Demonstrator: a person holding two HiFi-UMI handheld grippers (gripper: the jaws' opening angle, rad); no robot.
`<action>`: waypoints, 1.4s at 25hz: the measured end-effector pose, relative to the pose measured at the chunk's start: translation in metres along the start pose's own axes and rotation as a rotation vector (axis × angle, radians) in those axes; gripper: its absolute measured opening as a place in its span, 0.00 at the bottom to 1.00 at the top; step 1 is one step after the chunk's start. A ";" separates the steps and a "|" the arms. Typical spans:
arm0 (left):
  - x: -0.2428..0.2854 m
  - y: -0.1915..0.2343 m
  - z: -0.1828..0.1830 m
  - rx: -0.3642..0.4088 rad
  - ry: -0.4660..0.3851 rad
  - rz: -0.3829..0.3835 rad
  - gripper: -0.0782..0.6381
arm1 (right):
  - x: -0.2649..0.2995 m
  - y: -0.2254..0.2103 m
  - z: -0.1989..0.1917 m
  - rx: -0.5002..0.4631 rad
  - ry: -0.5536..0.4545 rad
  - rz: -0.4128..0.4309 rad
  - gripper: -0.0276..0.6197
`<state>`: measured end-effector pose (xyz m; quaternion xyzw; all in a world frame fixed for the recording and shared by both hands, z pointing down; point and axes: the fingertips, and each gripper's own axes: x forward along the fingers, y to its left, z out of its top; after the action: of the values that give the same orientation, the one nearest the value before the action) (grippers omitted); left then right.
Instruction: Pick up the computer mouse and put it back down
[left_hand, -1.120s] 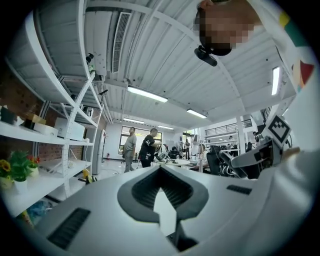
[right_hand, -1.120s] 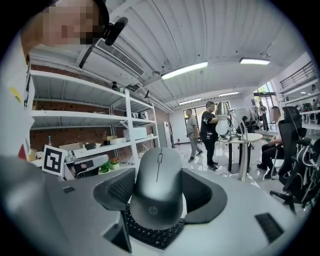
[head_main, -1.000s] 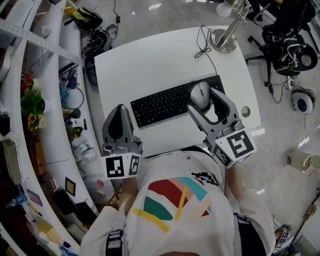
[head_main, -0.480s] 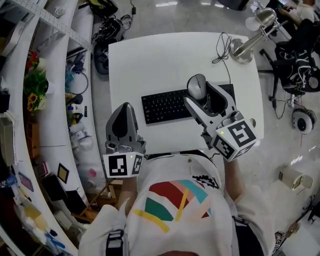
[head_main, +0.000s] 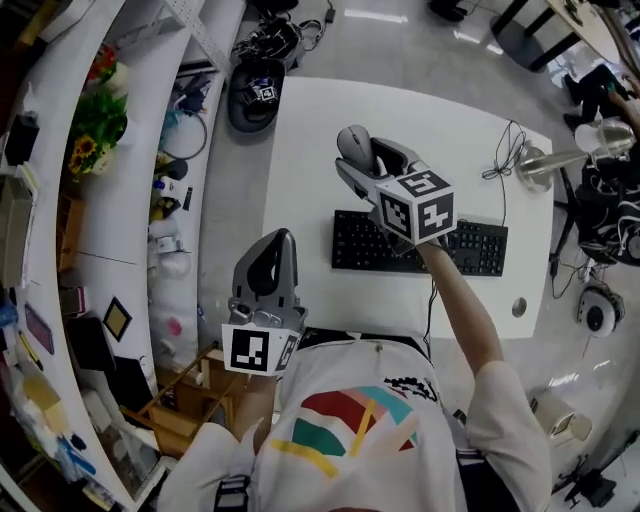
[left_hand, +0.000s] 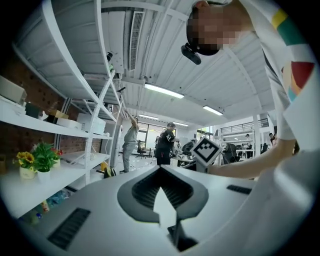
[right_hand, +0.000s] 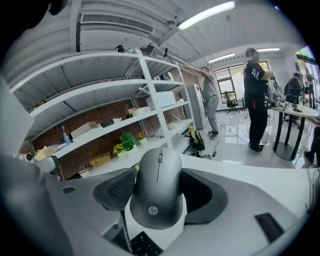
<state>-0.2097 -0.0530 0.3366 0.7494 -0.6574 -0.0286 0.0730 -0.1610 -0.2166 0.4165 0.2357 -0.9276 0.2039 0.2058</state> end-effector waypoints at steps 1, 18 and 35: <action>-0.002 0.006 -0.001 -0.012 0.003 0.001 0.17 | 0.016 0.000 -0.006 -0.011 0.031 -0.001 0.51; 0.030 0.106 -0.013 -0.090 -0.023 0.090 0.17 | 0.212 -0.065 -0.044 -0.172 0.358 -0.195 0.51; 0.030 0.098 0.004 -0.074 -0.069 0.097 0.17 | 0.202 -0.067 -0.021 -0.186 0.111 -0.243 0.51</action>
<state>-0.3028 -0.0952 0.3491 0.7119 -0.6937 -0.0750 0.0794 -0.2829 -0.3318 0.5494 0.3143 -0.8944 0.1034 0.3010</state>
